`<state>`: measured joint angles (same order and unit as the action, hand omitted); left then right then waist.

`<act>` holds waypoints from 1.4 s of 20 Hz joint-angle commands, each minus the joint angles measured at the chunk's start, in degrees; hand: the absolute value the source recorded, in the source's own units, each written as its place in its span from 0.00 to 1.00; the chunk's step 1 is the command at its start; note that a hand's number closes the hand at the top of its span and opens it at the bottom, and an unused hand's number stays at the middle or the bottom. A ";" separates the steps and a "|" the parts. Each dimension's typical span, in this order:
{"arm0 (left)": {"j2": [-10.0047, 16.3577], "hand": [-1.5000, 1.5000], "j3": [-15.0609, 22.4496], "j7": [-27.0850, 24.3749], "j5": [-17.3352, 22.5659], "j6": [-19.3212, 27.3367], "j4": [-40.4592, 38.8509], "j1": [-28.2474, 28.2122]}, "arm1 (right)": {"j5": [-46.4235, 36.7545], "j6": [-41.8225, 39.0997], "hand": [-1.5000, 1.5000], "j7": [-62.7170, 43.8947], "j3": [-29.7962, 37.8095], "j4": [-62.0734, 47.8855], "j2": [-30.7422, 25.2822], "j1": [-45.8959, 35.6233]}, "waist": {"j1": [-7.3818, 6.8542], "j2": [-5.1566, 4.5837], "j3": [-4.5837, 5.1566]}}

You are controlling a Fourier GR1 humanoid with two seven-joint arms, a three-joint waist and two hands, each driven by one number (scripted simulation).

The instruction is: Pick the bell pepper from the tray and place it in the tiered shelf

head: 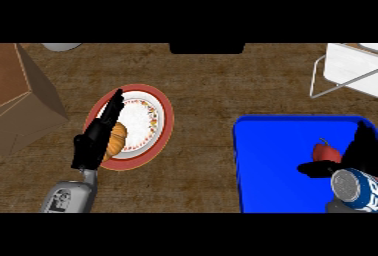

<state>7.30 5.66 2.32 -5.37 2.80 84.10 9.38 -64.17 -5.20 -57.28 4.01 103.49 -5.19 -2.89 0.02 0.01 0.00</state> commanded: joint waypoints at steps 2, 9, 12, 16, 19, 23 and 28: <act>-1.76 0.50 0.41 0.74 -1.01 -0.62 -0.11 -0.24 | -0.91 0.93 0.00 -2.03 1.21 -4.23 0.76 -2.86 | -0.06 -0.01 0.00; -2.79 0.50 -0.53 0.53 -2.60 0.50 1.44 -0.58 | 0.68 2.36 0.00 2.45 3.43 -4.54 0.56 0.74 | 0.00 0.04 -0.01; -1.44 0.50 -2.61 -3.38 -1.69 -2.37 -1.77 -0.97 | 0.96 2.25 0.00 2.80 3.59 -5.48 0.59 -0.11 | 0.02 0.01 0.00; -2.74 0.50 -2.48 -3.02 -2.46 -1.38 -2.34 -0.60 | 3.10 4.29 0.00 5.12 6.77 -12.32 -0.36 -4.02 | -0.10 -0.02 -0.01; -1.53 0.50 -2.41 -3.81 -2.21 -3.46 0.02 -3.15 | 0.11 9.95 0.00 7.91 3.99 -14.50 2.23 1.17 | -0.10 -0.01 -0.01; -0.14 0.50 -6.06 -3.58 -0.54 -4.98 -2.57 -0.86 | 1.40 3.60 1.00 7.40 3.68 -13.17 0.44 0.26 | -0.01 -0.01 0.00; -1.31 0.50 -4.17 -1.65 -0.90 -5.51 1.77 -3.47 | -1.23 5.31 1.00 10.12 3.83 -14.10 -1.84 0.67 | -0.07 0.02 -0.01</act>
<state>5.53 1.83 1.46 -7.24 -1.01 83.57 9.13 -65.78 -1.23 -48.40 6.63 90.49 -5.35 -2.95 0.01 0.14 0.22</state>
